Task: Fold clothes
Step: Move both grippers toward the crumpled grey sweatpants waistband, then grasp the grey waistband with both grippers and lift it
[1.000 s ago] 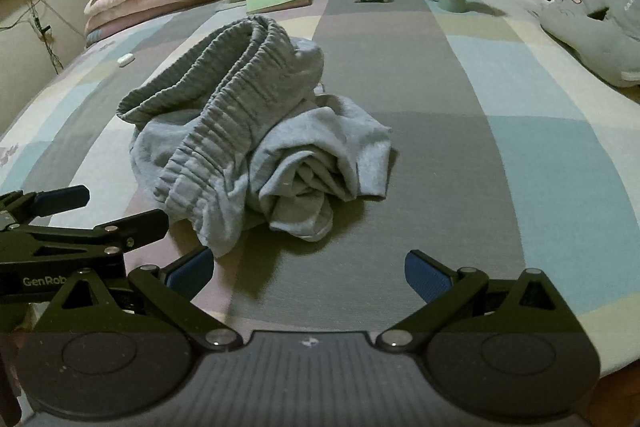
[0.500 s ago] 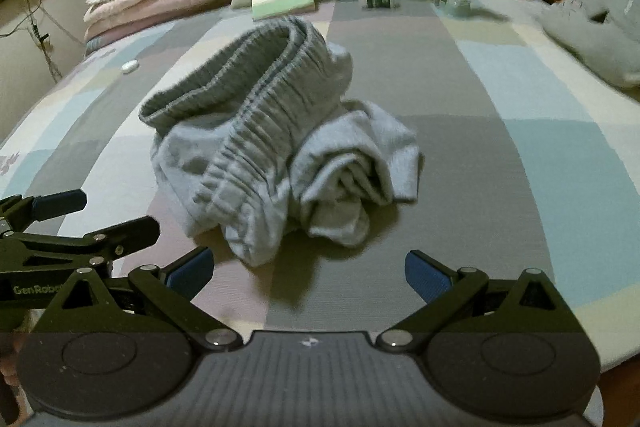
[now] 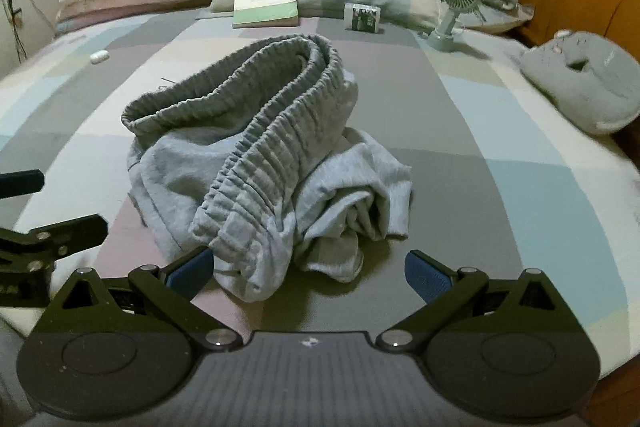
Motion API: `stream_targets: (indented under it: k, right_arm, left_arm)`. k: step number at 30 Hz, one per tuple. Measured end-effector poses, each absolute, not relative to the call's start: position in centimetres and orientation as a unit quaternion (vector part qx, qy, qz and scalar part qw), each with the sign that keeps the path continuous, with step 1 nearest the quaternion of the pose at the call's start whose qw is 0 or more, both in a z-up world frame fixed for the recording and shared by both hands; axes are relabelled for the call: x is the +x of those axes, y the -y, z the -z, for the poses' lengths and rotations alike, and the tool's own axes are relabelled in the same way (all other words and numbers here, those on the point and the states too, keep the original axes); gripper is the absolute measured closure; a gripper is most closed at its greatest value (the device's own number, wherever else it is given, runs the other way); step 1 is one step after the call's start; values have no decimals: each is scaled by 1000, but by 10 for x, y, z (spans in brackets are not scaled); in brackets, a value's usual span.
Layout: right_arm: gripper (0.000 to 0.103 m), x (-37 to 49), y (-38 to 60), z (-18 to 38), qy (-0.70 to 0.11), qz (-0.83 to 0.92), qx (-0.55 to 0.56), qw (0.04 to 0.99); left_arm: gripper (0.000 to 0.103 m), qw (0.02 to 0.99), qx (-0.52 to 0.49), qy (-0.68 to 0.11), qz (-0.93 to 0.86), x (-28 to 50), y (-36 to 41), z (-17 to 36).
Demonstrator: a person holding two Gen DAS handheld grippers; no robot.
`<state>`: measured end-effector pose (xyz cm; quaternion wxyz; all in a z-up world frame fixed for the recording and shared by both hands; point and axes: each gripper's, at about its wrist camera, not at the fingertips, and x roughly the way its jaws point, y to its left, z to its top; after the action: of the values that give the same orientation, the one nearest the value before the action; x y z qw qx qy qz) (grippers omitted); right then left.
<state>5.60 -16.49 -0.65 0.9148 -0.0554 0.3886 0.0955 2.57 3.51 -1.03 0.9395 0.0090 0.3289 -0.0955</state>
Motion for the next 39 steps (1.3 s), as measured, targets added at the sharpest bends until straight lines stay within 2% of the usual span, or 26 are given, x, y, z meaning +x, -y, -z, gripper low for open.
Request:
stream_targets:
  k: [12, 22, 28, 32, 34, 39]
  right_arm:
    - [1, 46, 153, 14, -369, -132, -86, 916]
    - [14, 43, 163, 16, -365, -167, -89, 911]
    - [17, 43, 169, 11, -351, -175, -91, 915]
    - [23, 42, 172, 8, -347, -182, -82, 917]
    - [25, 42, 174, 7, -345, -183, -81, 917]
    - [30, 40, 171, 12, -341, -194, -92, 915]
  left_arm:
    - [1, 940, 27, -329, 84, 28, -40, 15]
    - [1, 938, 51, -332, 79, 37, -22, 11]
    - [1, 939, 69, -328, 70, 42, -14, 6]
    - [7, 942, 84, -316, 68, 46, -14, 2]
    - [18, 945, 97, -306, 64, 51, -17, -1]
    - [32, 941, 141, -295, 87, 68, -15, 3]
